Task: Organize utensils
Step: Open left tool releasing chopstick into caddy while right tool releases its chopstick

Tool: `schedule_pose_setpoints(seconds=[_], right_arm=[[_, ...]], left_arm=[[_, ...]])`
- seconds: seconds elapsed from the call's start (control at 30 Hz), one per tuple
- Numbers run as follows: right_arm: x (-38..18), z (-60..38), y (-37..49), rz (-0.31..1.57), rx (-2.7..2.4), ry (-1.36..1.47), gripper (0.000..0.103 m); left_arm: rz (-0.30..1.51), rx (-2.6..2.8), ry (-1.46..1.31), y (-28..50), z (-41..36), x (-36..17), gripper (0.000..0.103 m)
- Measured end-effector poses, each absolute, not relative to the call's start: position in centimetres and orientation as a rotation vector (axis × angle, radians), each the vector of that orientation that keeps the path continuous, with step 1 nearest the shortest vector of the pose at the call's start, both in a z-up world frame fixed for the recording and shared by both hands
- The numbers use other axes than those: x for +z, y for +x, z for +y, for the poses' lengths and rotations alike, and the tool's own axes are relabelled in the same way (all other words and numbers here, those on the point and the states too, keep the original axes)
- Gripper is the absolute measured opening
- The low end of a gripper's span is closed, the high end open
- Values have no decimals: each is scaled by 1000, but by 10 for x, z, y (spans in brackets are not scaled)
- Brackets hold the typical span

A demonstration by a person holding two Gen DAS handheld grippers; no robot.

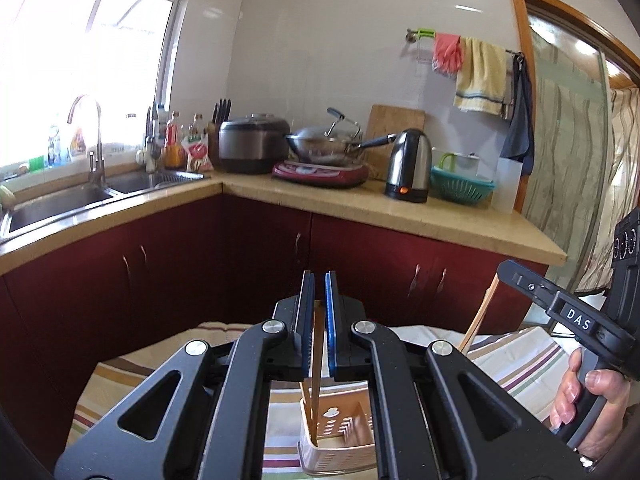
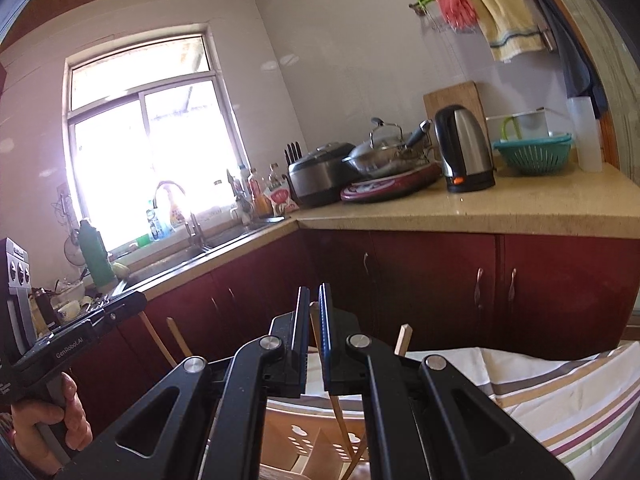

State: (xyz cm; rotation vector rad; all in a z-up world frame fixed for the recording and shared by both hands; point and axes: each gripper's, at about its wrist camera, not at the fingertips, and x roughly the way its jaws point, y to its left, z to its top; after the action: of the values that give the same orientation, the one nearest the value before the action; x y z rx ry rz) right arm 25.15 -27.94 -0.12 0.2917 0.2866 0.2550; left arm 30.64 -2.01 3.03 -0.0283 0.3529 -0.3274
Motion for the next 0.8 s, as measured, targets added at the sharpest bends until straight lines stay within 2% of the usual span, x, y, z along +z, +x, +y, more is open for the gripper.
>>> schedule_pose_setpoints(seconds=[0.3,0.37,0.47,0.53,0.6,0.8], right_arm=[[-10,-277,261,310,244,281,6],[-11,-278,262,311,242,283,6],[-13,-277,265,317,249,281,10],[-14,-277,263,315,259,286,22],[-12,-276,260,304,257,280,28],[0,-276,243,269,254,263,36]], left_arm=[[396,-315,-43,325,-17,9,7],[400,-313,-44,325,-17,7,11],[405,-314,-46,326,-17,4,24],[404,-314,-51,324,-17,5,43],[400,-319,-59,322,-16,5,47],[383,-321,-58,308,-17,14,63]])
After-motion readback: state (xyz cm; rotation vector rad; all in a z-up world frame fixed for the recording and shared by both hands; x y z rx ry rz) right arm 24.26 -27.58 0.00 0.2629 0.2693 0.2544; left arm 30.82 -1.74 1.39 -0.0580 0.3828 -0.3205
